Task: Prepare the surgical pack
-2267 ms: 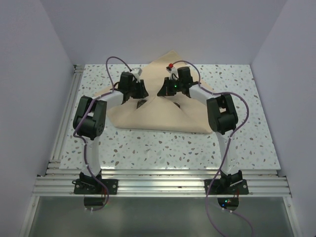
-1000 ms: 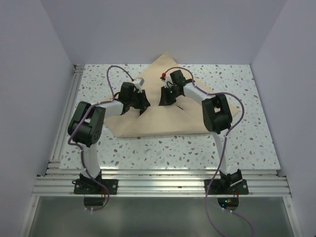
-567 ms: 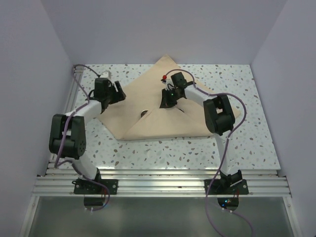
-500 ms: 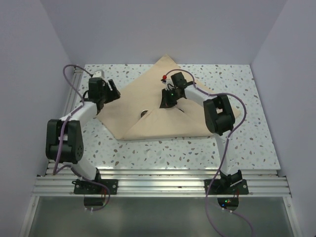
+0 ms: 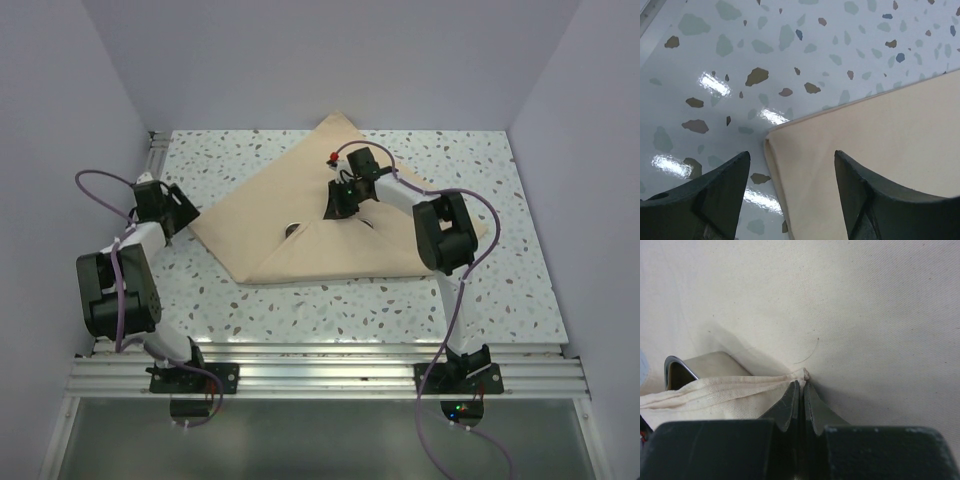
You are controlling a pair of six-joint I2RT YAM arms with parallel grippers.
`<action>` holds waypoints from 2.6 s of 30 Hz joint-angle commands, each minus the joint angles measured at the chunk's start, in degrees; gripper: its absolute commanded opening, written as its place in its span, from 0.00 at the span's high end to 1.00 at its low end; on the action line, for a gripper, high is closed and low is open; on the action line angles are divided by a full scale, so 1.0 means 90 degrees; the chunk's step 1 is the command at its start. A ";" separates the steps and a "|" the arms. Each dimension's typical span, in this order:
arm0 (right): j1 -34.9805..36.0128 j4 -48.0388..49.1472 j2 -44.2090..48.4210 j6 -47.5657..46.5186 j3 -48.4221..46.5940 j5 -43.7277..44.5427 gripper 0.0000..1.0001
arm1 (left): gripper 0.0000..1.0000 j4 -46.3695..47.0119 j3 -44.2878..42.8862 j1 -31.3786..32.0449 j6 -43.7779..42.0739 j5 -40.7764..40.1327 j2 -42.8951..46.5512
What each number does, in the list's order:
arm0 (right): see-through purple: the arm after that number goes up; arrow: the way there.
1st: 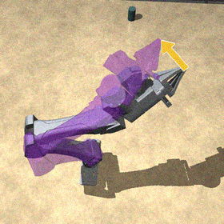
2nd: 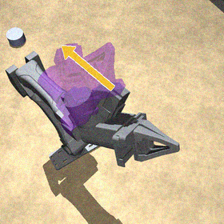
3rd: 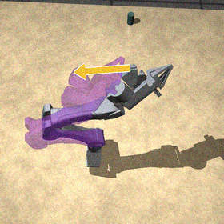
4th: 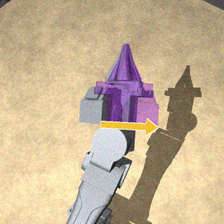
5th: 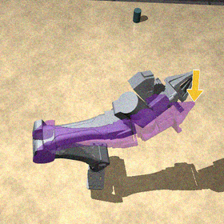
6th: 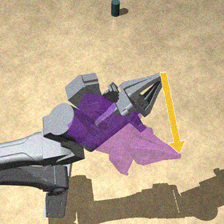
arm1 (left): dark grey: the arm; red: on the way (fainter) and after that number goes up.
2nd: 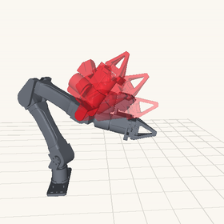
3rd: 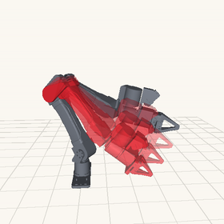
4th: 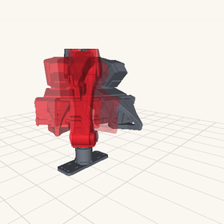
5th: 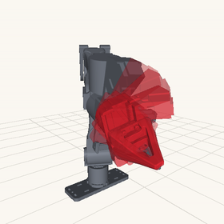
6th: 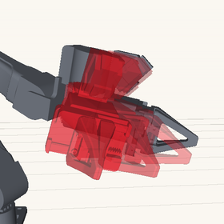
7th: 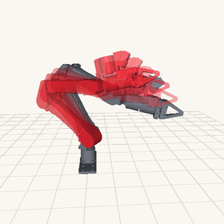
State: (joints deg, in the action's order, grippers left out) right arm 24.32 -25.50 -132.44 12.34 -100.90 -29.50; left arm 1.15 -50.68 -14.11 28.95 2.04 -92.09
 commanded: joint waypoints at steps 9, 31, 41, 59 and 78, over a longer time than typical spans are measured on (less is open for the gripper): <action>0.0023 -0.0517 0.0067 -0.0248 0.0235 0.0348 1.00 | 0.33 0.0283 0.0045 -0.0298 0.0074 0.0544 -0.0617; 0.0033 -0.0517 -0.0030 -0.0219 0.0215 0.0338 1.00 | 1.00 0.0137 -0.0023 0.0598 -0.0023 -0.0177 0.0104; 0.0023 -0.0526 -0.0079 -0.0219 0.0196 0.0357 1.00 | 1.00 -0.0878 -0.0541 0.2895 -0.0013 -0.2245 0.1151; 0.0023 -0.0458 -0.0001 -0.0218 0.0313 0.0299 1.00 | 1.00 -0.0431 -0.0580 0.1070 -0.0443 -0.1858 -0.0216; 0.0023 -0.0448 -0.0001 -0.0228 0.0313 0.0260 1.00 | 0.44 0.0078 -0.0317 0.0884 -0.0472 -0.2063 -0.0793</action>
State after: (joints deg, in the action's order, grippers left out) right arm 24.27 -24.97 -132.25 12.34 -100.36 -29.74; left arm -1.63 -53.93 -5.48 25.45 -14.33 -100.38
